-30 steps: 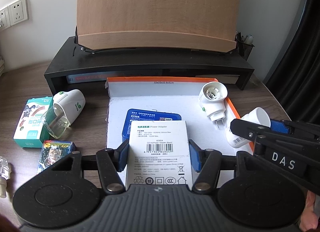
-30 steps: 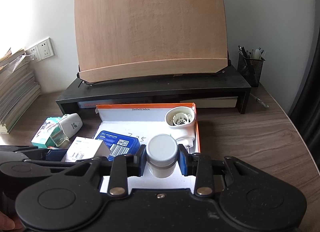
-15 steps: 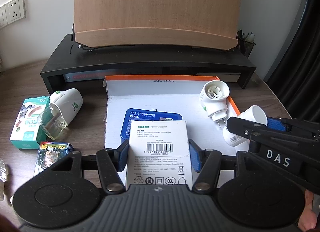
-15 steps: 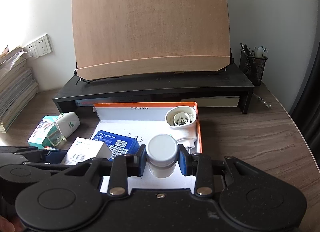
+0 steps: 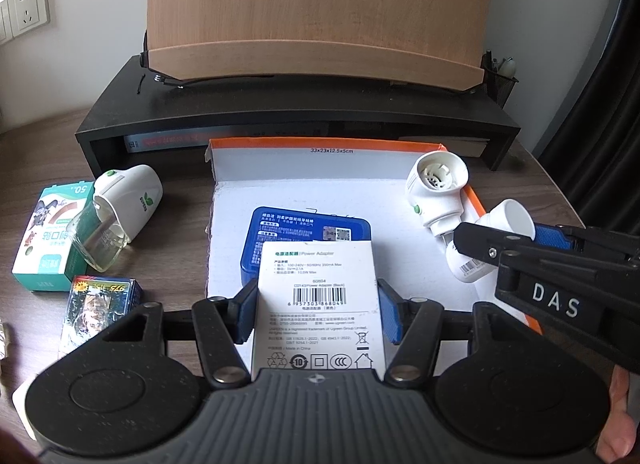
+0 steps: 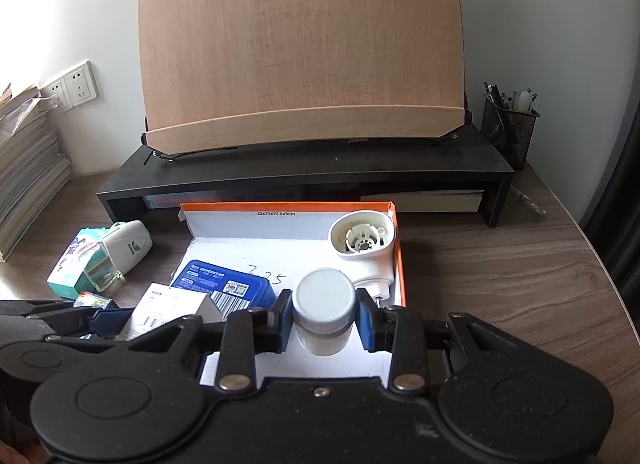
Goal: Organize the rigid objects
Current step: 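Lower the adapter box into the box with the left tool while the right tool opens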
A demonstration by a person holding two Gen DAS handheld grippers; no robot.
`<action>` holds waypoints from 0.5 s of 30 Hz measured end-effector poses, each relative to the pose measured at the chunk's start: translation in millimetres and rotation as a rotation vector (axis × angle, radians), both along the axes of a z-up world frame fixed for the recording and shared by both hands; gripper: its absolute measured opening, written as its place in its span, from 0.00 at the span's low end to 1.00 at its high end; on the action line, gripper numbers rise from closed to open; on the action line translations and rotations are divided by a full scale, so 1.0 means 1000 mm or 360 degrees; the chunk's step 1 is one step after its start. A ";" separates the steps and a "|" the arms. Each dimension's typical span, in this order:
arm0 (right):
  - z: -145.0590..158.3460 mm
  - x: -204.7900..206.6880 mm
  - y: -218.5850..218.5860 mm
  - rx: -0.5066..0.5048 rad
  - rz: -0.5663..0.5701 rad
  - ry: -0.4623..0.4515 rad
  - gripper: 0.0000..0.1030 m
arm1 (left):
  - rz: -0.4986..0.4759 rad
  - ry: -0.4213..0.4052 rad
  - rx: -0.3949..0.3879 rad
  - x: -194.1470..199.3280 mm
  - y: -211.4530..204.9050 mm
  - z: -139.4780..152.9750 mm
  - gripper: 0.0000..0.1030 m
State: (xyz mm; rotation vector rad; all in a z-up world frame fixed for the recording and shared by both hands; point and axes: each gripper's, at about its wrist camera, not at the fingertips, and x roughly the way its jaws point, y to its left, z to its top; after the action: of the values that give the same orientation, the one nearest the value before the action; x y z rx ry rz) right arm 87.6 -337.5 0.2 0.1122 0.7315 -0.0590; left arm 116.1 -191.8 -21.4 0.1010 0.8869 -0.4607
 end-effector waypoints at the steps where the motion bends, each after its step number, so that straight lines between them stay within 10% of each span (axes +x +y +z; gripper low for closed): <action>1: 0.000 0.001 0.000 -0.0002 0.0002 0.0002 0.39 | 0.0000 0.0002 -0.0001 0.000 0.000 0.000 0.58; 15: -0.004 0.007 -0.001 -0.0029 0.0004 0.0022 0.39 | -0.0011 0.0035 -0.0003 0.005 -0.007 -0.007 0.58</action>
State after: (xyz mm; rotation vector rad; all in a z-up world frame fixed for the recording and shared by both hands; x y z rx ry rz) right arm 94.9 -338.6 -3.8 0.0938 0.7448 -0.0643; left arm 120.8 -199.2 -28.4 0.0973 0.9077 -0.4700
